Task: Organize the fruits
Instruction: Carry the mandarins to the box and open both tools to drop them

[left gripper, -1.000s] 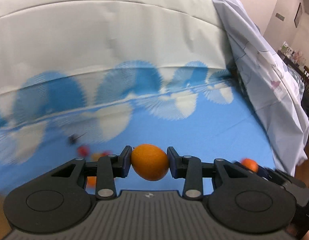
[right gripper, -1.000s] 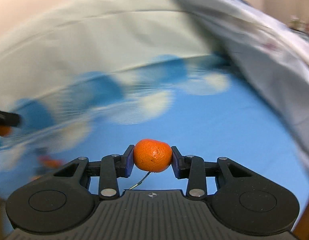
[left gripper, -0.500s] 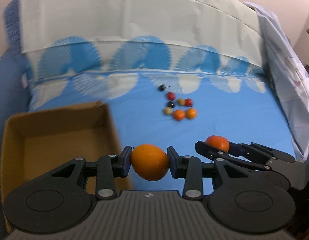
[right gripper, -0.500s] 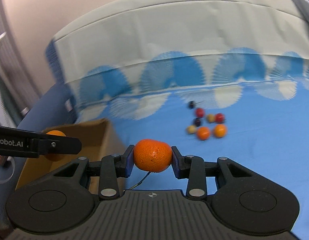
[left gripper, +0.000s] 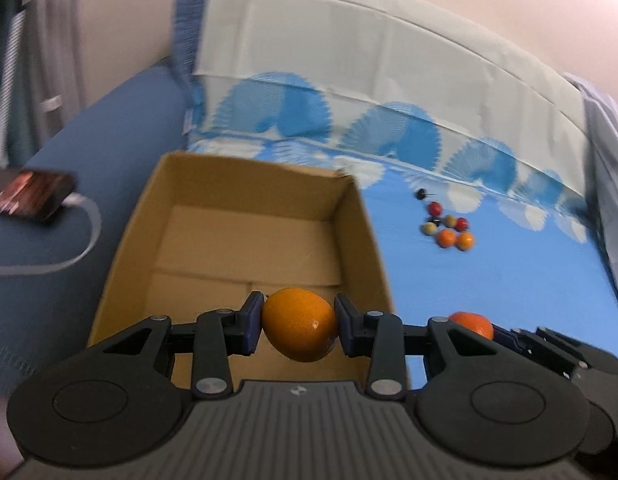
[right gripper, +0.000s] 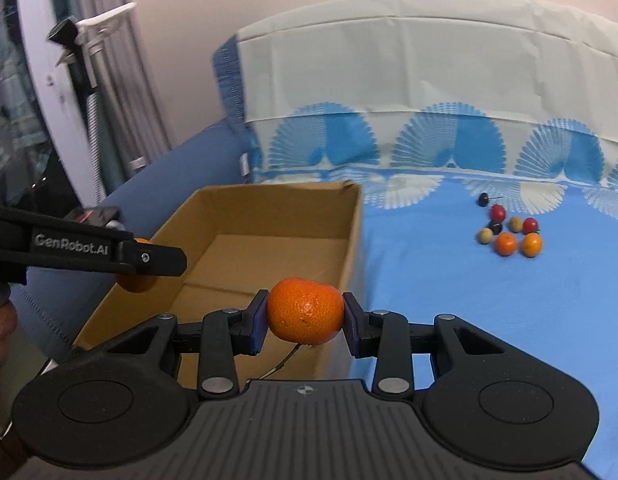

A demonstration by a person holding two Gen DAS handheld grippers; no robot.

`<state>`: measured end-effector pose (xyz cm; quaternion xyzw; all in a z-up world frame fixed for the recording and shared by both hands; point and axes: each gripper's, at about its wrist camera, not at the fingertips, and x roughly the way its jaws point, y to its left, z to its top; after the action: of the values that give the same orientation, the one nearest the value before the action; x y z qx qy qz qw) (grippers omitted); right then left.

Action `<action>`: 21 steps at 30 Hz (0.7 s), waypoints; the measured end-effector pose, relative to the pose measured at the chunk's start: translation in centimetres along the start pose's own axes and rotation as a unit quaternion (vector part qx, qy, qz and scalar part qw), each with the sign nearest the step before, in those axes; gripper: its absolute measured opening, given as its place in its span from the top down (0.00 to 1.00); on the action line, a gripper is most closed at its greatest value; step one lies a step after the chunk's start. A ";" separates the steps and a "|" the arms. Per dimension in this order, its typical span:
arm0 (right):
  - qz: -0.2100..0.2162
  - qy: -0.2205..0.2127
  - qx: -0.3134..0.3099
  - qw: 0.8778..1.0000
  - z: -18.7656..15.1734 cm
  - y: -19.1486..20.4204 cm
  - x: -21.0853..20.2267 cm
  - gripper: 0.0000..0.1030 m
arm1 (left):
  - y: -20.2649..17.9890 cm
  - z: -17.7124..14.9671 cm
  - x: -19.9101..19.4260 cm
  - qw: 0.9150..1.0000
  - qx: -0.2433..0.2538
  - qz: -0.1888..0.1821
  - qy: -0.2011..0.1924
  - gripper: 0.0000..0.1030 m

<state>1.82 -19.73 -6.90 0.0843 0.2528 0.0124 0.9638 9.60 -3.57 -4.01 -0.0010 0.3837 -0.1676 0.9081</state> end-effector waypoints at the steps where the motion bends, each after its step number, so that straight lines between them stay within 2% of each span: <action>1: 0.002 0.003 -0.003 1.000 0.0 0.6 -0.1 0.62 | 0.5 0.0 -0.4 1.000 -0.005 0.004 0.005 0.59; 7: 0.015 -0.004 -0.037 0.999 1.0 2.8 1.6 0.62 | 2.7 1.1 0.0 0.999 0.009 0.034 0.007 0.59; 13: 0.010 0.018 -0.059 0.998 1.7 4.0 5.6 0.62 | 3.9 2.1 4.4 0.998 0.010 0.049 0.028 0.59; 21: -0.011 0.053 -0.094 0.994 0.9 4.3 10.9 0.62 | 5.8 2.4 10.7 0.994 0.012 0.073 0.079 0.59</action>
<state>11.86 -14.89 -10.71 -0.0107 0.3024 0.0301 0.9526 20.01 -1.69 -10.55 0.0514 0.4516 -0.1054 0.8845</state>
